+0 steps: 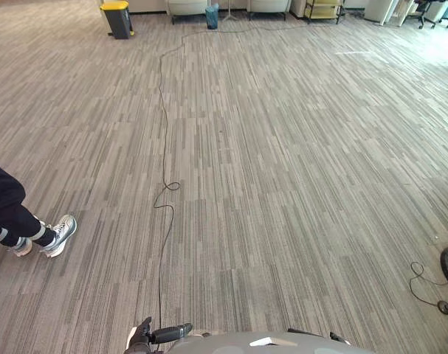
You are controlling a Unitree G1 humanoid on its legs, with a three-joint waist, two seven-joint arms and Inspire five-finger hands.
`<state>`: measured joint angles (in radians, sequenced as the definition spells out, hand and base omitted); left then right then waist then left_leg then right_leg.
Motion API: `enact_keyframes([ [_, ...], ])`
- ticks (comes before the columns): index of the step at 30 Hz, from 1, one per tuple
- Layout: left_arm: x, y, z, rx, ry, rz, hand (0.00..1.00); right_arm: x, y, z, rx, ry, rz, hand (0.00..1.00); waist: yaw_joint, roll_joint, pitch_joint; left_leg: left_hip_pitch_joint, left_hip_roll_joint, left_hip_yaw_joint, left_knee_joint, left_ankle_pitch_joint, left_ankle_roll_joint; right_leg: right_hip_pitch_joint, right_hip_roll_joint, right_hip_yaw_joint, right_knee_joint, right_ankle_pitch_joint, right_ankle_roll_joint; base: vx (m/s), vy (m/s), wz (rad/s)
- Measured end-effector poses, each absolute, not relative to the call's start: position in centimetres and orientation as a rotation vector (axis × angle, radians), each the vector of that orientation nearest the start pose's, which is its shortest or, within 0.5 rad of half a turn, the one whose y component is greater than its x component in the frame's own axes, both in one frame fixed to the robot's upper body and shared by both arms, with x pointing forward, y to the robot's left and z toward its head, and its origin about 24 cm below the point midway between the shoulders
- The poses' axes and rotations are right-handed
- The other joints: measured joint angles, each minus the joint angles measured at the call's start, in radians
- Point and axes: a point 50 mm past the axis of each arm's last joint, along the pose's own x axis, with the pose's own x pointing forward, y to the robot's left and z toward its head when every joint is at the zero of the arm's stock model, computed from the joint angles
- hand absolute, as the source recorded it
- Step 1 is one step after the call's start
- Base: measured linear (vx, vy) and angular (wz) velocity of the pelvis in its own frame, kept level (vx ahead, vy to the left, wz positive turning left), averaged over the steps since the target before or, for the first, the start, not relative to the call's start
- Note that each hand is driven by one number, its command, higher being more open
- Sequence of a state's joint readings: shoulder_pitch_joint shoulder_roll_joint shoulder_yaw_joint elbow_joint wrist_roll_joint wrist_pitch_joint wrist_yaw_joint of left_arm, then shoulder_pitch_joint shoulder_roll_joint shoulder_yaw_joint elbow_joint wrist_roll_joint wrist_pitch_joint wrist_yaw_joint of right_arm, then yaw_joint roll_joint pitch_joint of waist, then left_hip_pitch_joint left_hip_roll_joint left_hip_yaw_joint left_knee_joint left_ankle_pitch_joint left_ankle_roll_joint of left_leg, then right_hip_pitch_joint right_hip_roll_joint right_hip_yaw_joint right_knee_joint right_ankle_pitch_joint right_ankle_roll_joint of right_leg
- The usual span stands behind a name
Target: Pick up cushions and gather them together orderly.
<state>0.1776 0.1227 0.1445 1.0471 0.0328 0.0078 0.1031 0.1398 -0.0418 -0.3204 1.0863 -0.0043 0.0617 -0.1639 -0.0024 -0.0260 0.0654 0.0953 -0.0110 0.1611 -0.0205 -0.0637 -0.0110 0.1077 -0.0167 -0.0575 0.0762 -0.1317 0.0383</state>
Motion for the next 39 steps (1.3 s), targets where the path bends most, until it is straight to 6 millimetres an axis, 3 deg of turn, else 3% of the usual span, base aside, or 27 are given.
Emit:
enact_keyframes([
  [10, 5.4, 22.1, -16.4, 0.121, 1.213, 0.299, 1.0, 5.2, -21.3, -17.0, 0.046, 1.276, -0.5, 1.0, -0.004, 0.01, 0.02, 0.05, 0.003, 0.02, -0.064, 0.017, -0.011, 0.017, 0.008, -0.003, -0.025, 0.024, 0.002, 0.01, -0.001, -0.05],
  [16, 5.8, 22.1, -16.4, 0.121, 1.203, 0.297, 1.0, 6.5, -21.2, -16.8, 0.051, 1.248, -0.49, 1.0, -0.006, 0.01, 0.045, 0.045, 0.001, 0.017, -0.066, 0.032, -0.012, 0.015, 0.007, -0.018, -0.028, 0.029, -0.005, -0.1, -0.039, 0.02],
  [24, 6.3, 22.1, -16.5, 0.123, 1.207, 0.29, 1.0, 7.8, -21.1, -16.6, 0.055, 1.217, -0.483, 1.0, -0.006, 0.013, 0.074, 0.035, -0.005, 0.01, -0.074, 0.063, 0.003, 0.012, 0.002, -0.046, -0.038, 0.027, -0.006, -0.12, -0.041, 0.04],
  [34, 6.4, 22.4, -16.4, 0.14, 1.207, 0.285, 1.0, 7.6, -20.9, -16.7, 0.061, 1.23, -0.479, 1.0, -0.005, -0.004, 0.075, 0.016, -0.024, -0.006, -0.074, 0.063, 0.009, 0.017, -0.015, -0.071, -0.065, 0.035, -0.004, -0.01, 0.004, 0.07],
  [39, 6.6, 22.6, -16.3, 0.152, 1.202, 0.282, 1.0, 8.8, -20.4, -16.6, 0.07, 1.207, -0.463, 1.0, -0.005, -0.014, 0.078, 0.007, -0.033, 0.021, -0.074, 0.062, 0.009, 0.012, -0.025, -0.071, -0.072, 0.039, 0.004, 0.0, 0.006, -0.01],
])
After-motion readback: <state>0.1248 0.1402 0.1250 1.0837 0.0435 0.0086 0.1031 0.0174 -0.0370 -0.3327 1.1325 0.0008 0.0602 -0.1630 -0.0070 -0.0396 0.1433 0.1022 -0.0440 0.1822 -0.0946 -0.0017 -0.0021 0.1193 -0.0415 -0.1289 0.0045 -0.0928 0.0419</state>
